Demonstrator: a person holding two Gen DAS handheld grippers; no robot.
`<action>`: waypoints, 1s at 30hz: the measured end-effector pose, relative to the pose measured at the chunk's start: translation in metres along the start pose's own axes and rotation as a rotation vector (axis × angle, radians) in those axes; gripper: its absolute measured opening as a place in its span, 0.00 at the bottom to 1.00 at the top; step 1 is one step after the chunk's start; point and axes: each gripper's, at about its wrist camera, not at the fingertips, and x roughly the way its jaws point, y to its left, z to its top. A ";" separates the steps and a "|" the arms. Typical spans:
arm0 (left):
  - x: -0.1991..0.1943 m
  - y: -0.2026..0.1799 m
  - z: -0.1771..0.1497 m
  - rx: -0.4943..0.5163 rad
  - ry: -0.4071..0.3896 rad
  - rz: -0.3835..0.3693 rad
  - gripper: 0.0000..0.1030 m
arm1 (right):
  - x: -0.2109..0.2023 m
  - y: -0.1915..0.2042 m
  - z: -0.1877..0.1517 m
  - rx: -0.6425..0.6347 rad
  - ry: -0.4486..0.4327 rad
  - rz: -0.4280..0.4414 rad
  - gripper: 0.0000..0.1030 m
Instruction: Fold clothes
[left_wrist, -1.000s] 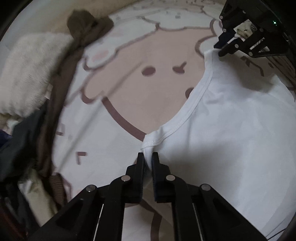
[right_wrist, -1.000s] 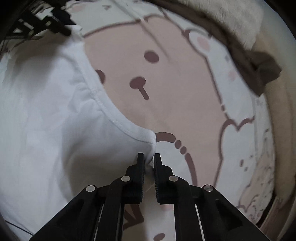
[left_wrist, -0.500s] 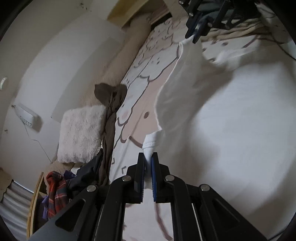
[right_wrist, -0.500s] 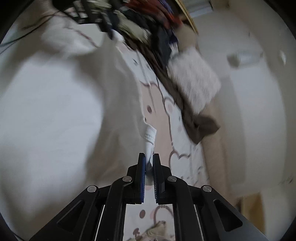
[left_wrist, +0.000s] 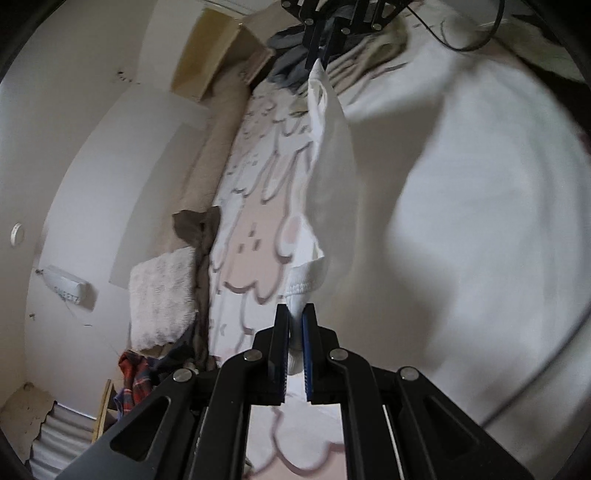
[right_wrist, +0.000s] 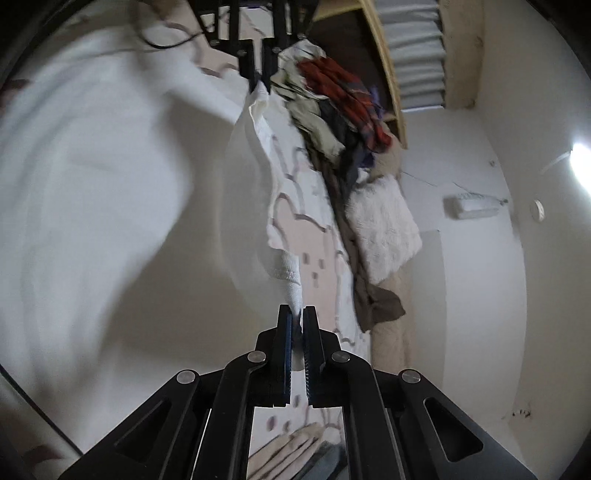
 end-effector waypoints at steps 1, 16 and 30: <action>-0.006 -0.004 0.001 -0.007 0.005 -0.015 0.07 | -0.007 0.005 0.001 -0.007 0.005 0.014 0.05; -0.093 -0.063 0.006 -0.037 0.014 -0.123 0.07 | -0.091 0.070 0.004 -0.006 0.071 0.185 0.05; -0.095 -0.110 0.010 -0.099 0.094 -0.304 0.07 | -0.096 0.118 0.001 0.043 0.130 0.378 0.05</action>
